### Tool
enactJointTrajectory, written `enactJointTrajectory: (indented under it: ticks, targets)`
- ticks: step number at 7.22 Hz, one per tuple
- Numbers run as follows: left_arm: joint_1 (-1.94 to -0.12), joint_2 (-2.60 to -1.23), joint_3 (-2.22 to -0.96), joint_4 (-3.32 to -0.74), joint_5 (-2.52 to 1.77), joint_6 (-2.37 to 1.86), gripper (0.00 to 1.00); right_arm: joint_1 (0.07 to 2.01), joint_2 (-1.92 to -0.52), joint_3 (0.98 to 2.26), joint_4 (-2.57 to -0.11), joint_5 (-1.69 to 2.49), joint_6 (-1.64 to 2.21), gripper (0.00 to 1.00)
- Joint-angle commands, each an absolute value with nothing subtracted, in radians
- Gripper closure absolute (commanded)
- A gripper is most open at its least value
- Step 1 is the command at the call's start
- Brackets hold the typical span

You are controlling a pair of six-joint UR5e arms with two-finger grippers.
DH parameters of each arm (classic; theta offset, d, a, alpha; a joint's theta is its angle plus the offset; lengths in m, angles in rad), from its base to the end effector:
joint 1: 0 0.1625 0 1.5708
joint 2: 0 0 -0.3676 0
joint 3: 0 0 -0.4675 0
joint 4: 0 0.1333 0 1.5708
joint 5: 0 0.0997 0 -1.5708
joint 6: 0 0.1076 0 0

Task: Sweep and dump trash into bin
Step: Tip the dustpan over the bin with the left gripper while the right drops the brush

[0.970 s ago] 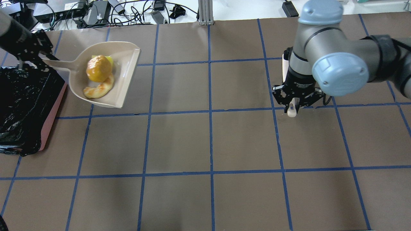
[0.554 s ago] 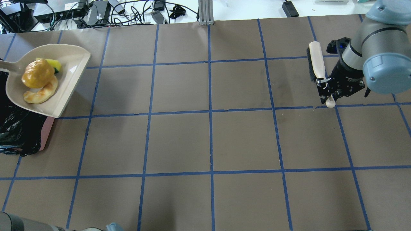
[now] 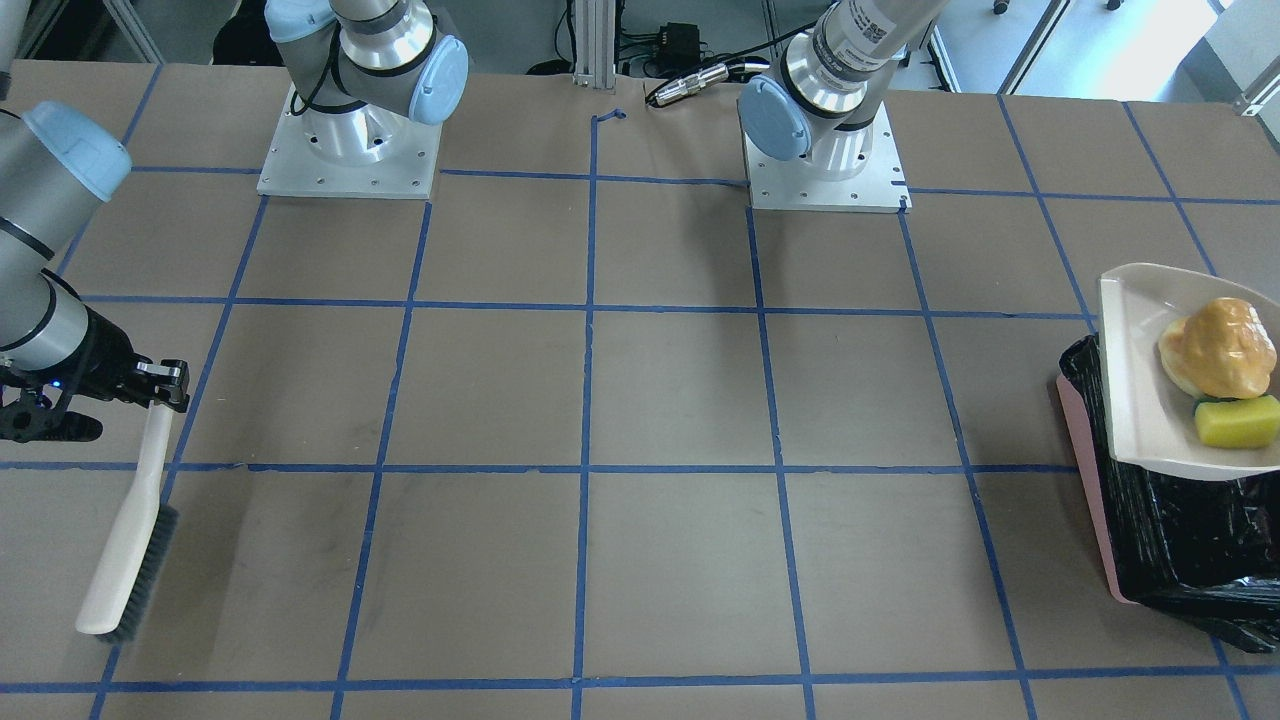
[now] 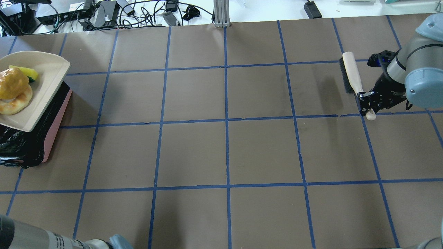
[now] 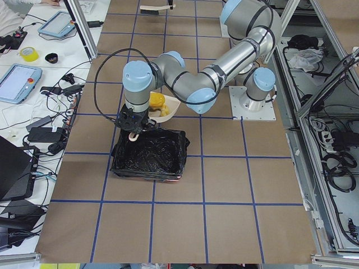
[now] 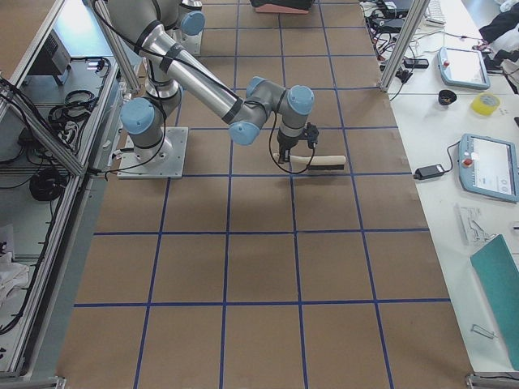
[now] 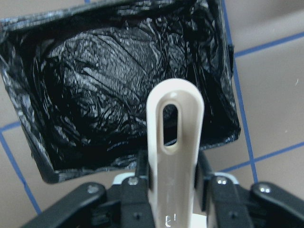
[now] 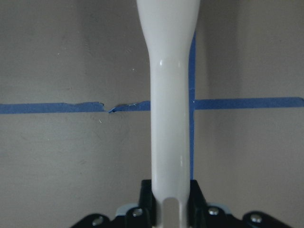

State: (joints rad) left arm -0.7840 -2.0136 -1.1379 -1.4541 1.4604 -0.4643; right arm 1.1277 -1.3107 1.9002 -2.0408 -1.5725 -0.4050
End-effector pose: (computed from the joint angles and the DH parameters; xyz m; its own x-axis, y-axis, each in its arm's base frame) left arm 0.4183 -0.6221 0.3943 -0.3197 -0.9363 0.1457 -0.9475 0.3163 -0.0462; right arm -0.1238 -0.5714 0.1391 -0.9981 0.0405 -0.0454 0.0352 0.9933 0.1102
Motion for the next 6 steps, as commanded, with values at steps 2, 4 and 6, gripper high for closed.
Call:
enactJointTrajectory:
  ticks: [2,4,6]
  targets:
    - [-0.755,-2.178,-0.971,-1.441,1.460,-0.338,1.00,1.124,-1.302,1.901,-2.039,-1.577,-0.416,1.00]
    - [-0.744,-2.258,-0.921,-1.350,1.450,-0.228,1.00,1.124,-1.301,1.899,-2.045,-1.577,-0.419,0.31]
    - [-0.738,-2.316,-0.905,-1.260,1.392,-0.149,1.00,1.124,-1.304,1.893,-2.049,-1.577,-0.431,0.01]
